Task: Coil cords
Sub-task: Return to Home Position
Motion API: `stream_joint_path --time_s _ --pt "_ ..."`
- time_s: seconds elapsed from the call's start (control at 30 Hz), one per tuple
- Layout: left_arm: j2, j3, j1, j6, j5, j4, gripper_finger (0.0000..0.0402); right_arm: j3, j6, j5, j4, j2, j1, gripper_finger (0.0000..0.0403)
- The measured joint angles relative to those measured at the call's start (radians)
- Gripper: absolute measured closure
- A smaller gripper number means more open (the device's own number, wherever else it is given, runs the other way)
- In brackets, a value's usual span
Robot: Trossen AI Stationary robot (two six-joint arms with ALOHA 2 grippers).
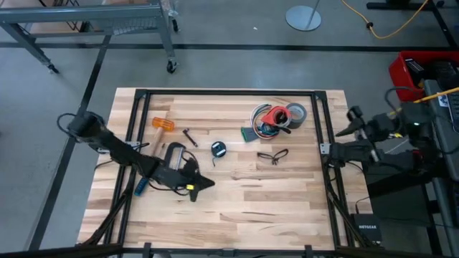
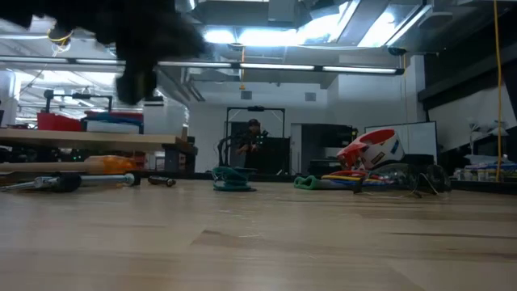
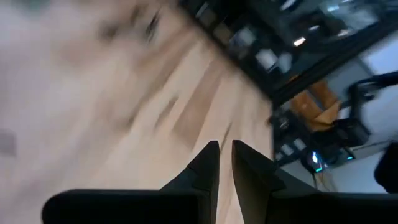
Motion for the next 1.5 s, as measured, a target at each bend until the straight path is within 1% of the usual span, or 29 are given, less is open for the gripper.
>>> stream_joint_path --time_s 0.13,0.27,0.4,0.5,0.57,0.67,0.8,0.87,1.03,1.13,1.23,1.33,1.5 --pt "-0.156 -0.006 0.004 0.242 -0.044 -0.023 0.0366 0.0 0.053 0.049 0.0 -0.087 0.0 0.0253" --pt "-0.343 -0.006 0.016 0.447 -0.077 -0.083 0.0366 -0.037 0.067 0.048 0.007 -0.146 0.0 0.0253" --pt "-0.541 -0.006 0.019 0.591 -0.106 -0.213 0.0366 -0.145 0.092 0.048 0.025 -0.193 0.0 0.0253" --pt "-0.69 -0.005 0.019 0.685 -0.129 -0.296 0.0366 -0.255 0.119 0.046 0.109 -0.227 0.0 0.0253" --pt "-0.775 -0.005 0.019 0.728 -0.13 -0.352 0.0366 -0.319 0.12 0.024 0.188 -0.249 0.0 0.0253" --pt "-0.874 -0.005 0.019 0.774 -0.13 -0.428 0.0366 -0.407 0.12 0.017 0.296 -0.256 0.0 0.0253" --pt "-0.95 -0.005 0.021 0.838 -0.134 -0.542 0.0366 -0.52 0.113 0.034 0.429 -0.255 0.0 0.0253" --pt "-0.959 -0.005 0.028 0.854 -0.149 -0.577 0.0366 -0.591 0.114 0.046 0.486 -0.254 0.0 0.0253" --pt "-0.957 -0.005 0.055 0.862 -0.162 -0.596 0.0366 -0.73 0.097 0.047 0.636 -0.255 0.0 0.0253" --pt "-0.956 -0.044 0.078 0.864 -0.166 -0.545 0.0366 -0.803 0.09 0.047 0.705 -0.254 0.0 0.0253" --pt "-0.965 -0.136 0.107 0.883 -0.169 -0.422 0.0366 -0.856 0.091 0.047 0.78 -0.254 0.0 0.0253" --pt "-0.965 -0.26 0.132 0.881 -0.169 -0.24 0.0366 -0.89 0.091 0.046 0.807 -0.254 0.0 0.0253" --pt "-0.966 -0.455 0.15 0.877 -0.164 0.103 0.0366 -0.899 0.087 0.051 0.809 -0.254 0.0 0.0253"
